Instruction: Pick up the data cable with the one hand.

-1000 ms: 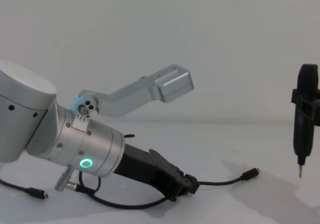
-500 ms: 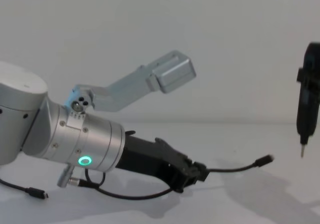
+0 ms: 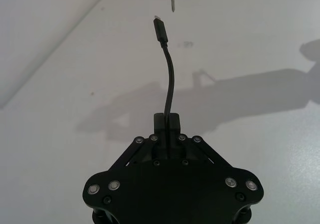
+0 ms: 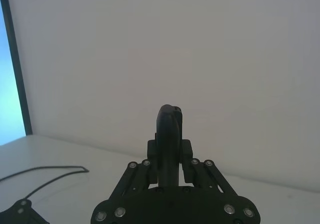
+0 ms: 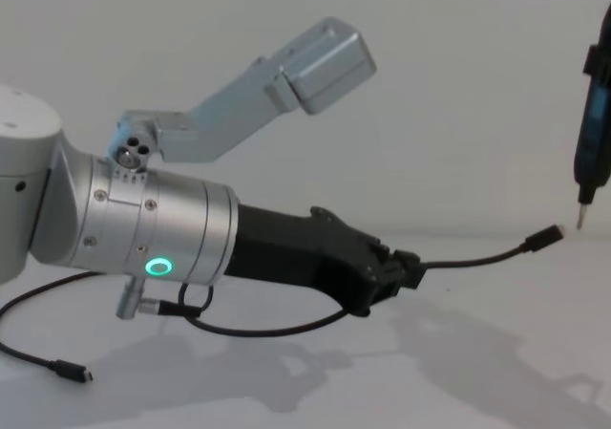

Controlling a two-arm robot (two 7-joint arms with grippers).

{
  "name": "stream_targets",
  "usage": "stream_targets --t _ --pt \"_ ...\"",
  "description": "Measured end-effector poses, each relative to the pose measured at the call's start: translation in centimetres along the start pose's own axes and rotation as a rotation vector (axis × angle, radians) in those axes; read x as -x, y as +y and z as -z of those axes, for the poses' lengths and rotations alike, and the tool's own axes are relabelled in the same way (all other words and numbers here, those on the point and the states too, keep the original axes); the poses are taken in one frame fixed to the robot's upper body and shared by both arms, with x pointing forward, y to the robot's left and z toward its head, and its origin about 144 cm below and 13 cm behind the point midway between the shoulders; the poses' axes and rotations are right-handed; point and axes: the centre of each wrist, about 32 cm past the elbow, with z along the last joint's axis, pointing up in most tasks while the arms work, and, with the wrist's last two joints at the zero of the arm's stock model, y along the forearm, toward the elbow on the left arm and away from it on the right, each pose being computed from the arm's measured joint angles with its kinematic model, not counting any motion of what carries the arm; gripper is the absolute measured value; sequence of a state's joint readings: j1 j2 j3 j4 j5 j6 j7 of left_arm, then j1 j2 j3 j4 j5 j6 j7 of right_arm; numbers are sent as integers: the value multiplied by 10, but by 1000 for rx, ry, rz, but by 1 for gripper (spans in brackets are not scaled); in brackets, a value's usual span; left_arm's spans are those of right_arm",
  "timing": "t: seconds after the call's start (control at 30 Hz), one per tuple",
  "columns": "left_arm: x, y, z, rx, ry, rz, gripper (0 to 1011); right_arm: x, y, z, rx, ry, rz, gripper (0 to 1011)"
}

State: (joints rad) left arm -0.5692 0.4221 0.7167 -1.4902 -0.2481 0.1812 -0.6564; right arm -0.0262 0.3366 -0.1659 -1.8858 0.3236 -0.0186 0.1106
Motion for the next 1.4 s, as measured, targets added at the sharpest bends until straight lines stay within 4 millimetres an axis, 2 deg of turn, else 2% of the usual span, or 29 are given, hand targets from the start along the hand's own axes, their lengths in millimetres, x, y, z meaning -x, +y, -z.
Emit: stream_targets --t 0.67,1.4 --pt "2 5 -8 55 -31 1 40 -6 2 -12 -57 -10 2 275" --pt "2 6 -9 66 -37 1 39 -7 8 -10 -57 -7 -1 275"
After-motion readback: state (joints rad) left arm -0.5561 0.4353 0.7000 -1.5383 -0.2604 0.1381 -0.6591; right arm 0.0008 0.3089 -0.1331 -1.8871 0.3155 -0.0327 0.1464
